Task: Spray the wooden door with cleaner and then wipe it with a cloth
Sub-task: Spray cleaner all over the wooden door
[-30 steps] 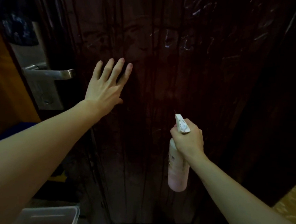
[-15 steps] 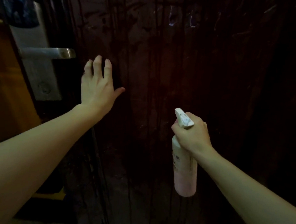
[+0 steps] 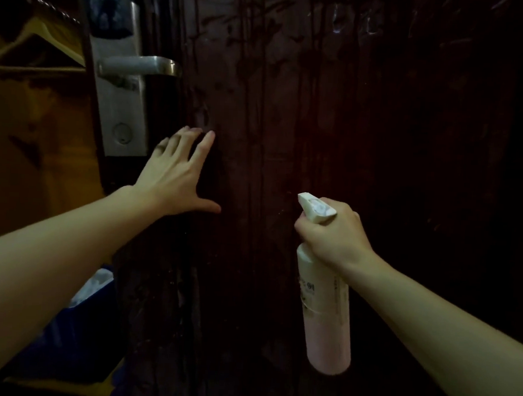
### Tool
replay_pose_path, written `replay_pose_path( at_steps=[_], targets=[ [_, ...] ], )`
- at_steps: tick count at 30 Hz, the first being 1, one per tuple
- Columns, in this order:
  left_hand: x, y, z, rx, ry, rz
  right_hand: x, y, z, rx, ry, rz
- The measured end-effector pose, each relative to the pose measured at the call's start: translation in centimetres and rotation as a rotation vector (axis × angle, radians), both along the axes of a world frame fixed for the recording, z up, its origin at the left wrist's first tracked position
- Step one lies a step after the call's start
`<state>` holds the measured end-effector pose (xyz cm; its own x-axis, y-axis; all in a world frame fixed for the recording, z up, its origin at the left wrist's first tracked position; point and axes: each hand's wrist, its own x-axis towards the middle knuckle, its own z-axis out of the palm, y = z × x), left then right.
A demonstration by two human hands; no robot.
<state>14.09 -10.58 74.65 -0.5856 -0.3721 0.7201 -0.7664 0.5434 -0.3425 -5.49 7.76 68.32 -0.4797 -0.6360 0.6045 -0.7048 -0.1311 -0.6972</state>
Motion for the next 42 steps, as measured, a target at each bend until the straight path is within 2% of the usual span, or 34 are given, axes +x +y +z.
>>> replay_pose_path(
  at_steps=[4, 10, 13, 17, 24, 28, 32, 36, 40, 42],
  targets=[
    [0.8, -0.4, -2.2, -0.02, -0.011, 0.039, 0.6, -0.5, -1.6, 0.014, -0.035, 0.087],
    [2.6, -1.6, -6.0, 0.026, -0.068, 0.105, 2.4, -2.3, -4.0, -0.048, -0.045, 0.086],
    [3.2, -1.6, -6.7, 0.044, -0.083, 0.086, 3.0, -2.9, -4.9, -0.069, -0.027, 0.051],
    [5.2, -1.8, -7.0, 0.066, -0.09, 0.078, 3.8, -3.7, -6.0, -0.075, -0.039, 0.106],
    [7.1, -3.8, -8.4, -0.093, -0.236, 0.249, 7.2, -5.6, -8.0, -0.096, 0.007, 0.173],
    [7.5, -4.4, -9.0, -0.156, -0.173, 0.24, 9.1, -6.5, -8.6, -0.104, 0.044, 0.198],
    [8.7, -4.5, -10.6, -0.09, 0.004, 0.221, 10.6, -7.4, -9.3, -0.039, 0.023, 0.281],
    [9.3, -4.8, -12.6, -0.04, 0.147, 0.183, 13.0, -8.7, -10.5, -0.023, 0.01, 0.267],
    [9.5, -5.5, -13.5, 0.057, 0.153, 0.13, 14.8, -9.6, -11.4, -0.036, 0.034, 0.246],
    [10.4, -6.1, -13.2, 0.106, 0.096, 0.112, 15.2, -9.8, -11.7, -0.034, 0.035, 0.25]
  ],
)
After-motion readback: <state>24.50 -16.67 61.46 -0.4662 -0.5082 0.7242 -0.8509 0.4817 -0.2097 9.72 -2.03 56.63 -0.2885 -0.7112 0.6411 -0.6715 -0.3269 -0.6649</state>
